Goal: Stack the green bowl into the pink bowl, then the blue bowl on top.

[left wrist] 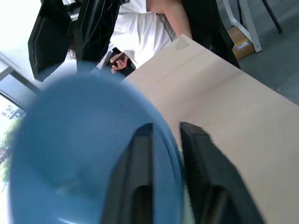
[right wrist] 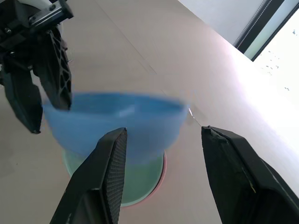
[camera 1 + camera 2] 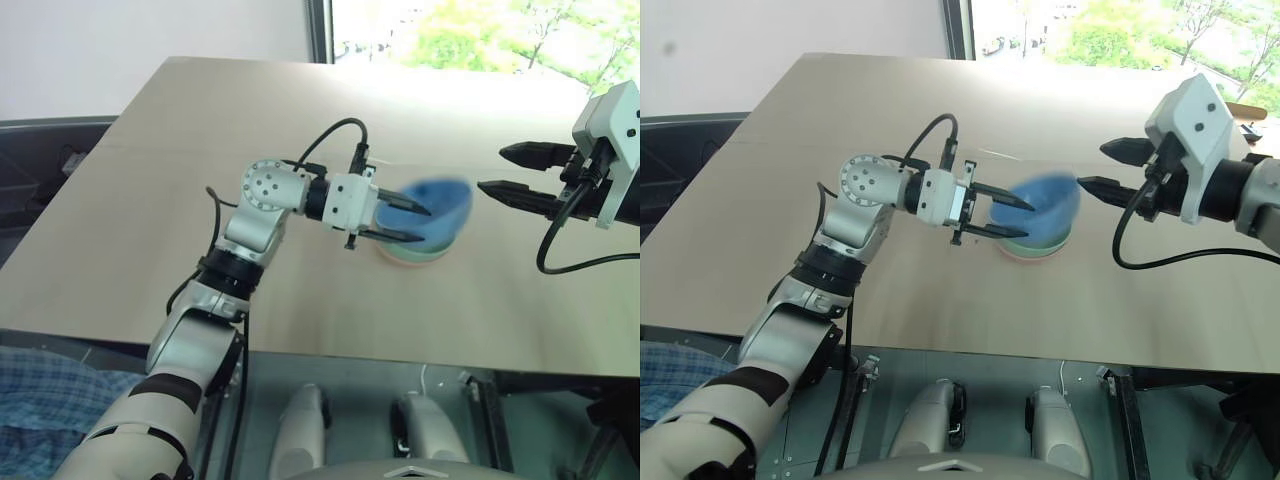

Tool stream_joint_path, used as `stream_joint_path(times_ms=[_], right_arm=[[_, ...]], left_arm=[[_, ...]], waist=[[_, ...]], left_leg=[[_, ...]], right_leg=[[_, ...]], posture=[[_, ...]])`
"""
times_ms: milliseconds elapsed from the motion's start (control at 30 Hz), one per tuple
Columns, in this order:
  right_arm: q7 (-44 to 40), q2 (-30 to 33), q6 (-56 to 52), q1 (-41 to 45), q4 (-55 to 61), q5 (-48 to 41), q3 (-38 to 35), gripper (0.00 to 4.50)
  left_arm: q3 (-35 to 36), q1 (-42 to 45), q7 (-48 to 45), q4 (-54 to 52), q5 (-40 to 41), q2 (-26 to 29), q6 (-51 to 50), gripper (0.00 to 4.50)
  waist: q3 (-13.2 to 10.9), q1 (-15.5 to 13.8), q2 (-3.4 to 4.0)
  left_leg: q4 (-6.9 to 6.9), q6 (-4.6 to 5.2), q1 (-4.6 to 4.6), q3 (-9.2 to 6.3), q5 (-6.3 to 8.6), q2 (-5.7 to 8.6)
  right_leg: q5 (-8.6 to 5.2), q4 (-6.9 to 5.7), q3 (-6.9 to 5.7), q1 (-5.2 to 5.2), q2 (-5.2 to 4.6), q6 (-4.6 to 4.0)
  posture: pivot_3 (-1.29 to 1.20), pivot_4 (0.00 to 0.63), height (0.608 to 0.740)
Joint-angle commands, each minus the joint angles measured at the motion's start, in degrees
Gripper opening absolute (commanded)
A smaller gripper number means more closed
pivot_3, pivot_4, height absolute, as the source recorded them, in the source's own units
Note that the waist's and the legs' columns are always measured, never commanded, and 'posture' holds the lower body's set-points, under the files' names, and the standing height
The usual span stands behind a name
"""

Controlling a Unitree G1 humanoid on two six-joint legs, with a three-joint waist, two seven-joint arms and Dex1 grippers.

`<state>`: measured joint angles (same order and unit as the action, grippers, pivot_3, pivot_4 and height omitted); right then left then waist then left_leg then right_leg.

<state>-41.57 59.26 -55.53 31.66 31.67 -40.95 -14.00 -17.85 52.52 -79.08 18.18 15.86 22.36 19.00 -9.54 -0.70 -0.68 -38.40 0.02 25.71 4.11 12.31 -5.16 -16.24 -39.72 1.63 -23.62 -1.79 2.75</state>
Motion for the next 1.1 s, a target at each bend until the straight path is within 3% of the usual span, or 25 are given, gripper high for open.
stream_joint_path(times_ms=[33,67,100,167,667,967,1100], right_arm=[[0.13,0.96,1.2,0.57,1.08,0.14,-1.64,2.67],[0.1,0.98,1.21,0.56,1.08,0.14,-1.63,2.67],[0.09,0.98,1.23,0.61,1.0,0.17,-1.61,2.67],[-0.01,1.04,1.25,0.56,0.94,0.18,-1.69,2.67],[-1.81,2.26,1.34,-6.77,1.63,-0.31,-5.6,2.67],[-8.21,-1.28,9.49,-24.91,1.64,1.63,-14.58,2.67],[-13.21,-6.44,16.71,-41.7,-1.08,5.88,-18.96,2.67]], left_arm=[[1.9,0.0,0.49,-2.79,0.57,-0.07,-0.24,2.96],[1.93,-0.05,0.56,-2.9,0.59,-0.08,-0.34,3.05],[2.41,-0.19,1.41,-3.25,0.91,-0.38,-0.8,3.68],[3.7,-0.71,3.46,-4.49,2.32,-0.86,-4.14,4.01],[15.41,-13.68,14.48,-13.38,9.8,4.5,-26.26,4.01],[19.92,-25.34,23.32,-18.34,7.41,8.54,-31.44,4.01],[21.07,-32.41,24.58,-22.39,8.27,9.23,-33.45,4.01]], waist=[[0.0,0.0,0.0],[0.0,0.0,0.0],[0.0,0.0,0.0],[0.0,-0.02,0.0],[0.0,0.07,0.0],[0.02,-0.03,-0.03],[0.5,-0.37,-0.54]], left_leg=[[0.0,0.0,0.0,0.0,0.0,0.0],[0.0,0.0,0.0,0.0,0.0,0.0],[0.0,0.0,0.0,0.0,0.0,0.0],[0.0,0.0,0.0,0.0,0.0,0.0],[0.01,0.0,-0.01,-0.02,0.0,-0.01],[-0.01,0.0,-0.04,-0.04,0.0,-0.01],[0.12,-0.02,-0.17,-0.27,0.01,-0.02]], right_leg=[[0.0,0.0,0.0,0.0,0.0,0.0],[0.0,0.0,0.0,0.0,0.0,0.0],[0.0,0.0,0.0,0.0,0.0,0.0],[0.0,0.0,0.0,0.0,0.0,0.0],[0.0,0.0,0.0,0.0,0.0,0.0],[-0.01,0.01,-0.03,0.07,-0.01,0.01],[-0.06,0.22,-0.29,0.34,0.0,0.02]], posture=[[0.0,0.15,0.74],[0.0,0.15,0.74],[0.0,0.15,0.74],[0.0,0.15,0.74],[0.0,0.15,0.74],[0.0,0.15,0.74],[0.0,0.15,0.74]])
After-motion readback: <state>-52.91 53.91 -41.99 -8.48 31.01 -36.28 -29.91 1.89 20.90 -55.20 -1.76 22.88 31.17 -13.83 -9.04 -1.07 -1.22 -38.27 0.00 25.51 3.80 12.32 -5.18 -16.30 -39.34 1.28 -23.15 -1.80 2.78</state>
